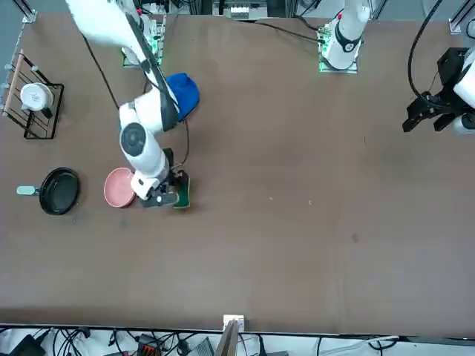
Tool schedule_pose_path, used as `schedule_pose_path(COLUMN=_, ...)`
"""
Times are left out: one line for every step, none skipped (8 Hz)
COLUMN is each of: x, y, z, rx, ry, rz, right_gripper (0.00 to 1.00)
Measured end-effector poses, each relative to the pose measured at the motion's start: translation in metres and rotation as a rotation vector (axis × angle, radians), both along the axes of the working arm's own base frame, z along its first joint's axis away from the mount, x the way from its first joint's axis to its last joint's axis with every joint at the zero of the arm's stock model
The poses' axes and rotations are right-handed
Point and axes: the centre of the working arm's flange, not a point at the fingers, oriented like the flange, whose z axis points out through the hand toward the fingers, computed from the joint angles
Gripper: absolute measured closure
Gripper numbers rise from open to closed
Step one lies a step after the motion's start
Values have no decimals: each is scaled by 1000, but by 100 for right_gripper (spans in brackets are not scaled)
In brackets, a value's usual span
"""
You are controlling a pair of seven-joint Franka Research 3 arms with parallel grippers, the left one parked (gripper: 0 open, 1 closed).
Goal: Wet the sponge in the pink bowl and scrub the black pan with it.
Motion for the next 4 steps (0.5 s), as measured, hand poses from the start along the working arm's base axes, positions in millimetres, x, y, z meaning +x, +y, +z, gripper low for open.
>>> schedule_pose_path(x=2, y=4, z=-11, rx=-4, ry=9, rz=4, right_gripper=0)
schedule_pose_path(x=1, y=7, z=-21, rx=-8, ry=18, rz=9, right_gripper=0)
schedule_pose_path(x=0, y=10, z=-31, rx=-9, ry=20, rz=13, right_gripper=0)
schedule_pose_path(x=-1, y=13, z=-39, rx=-8, ry=19, rz=17, right_gripper=0)
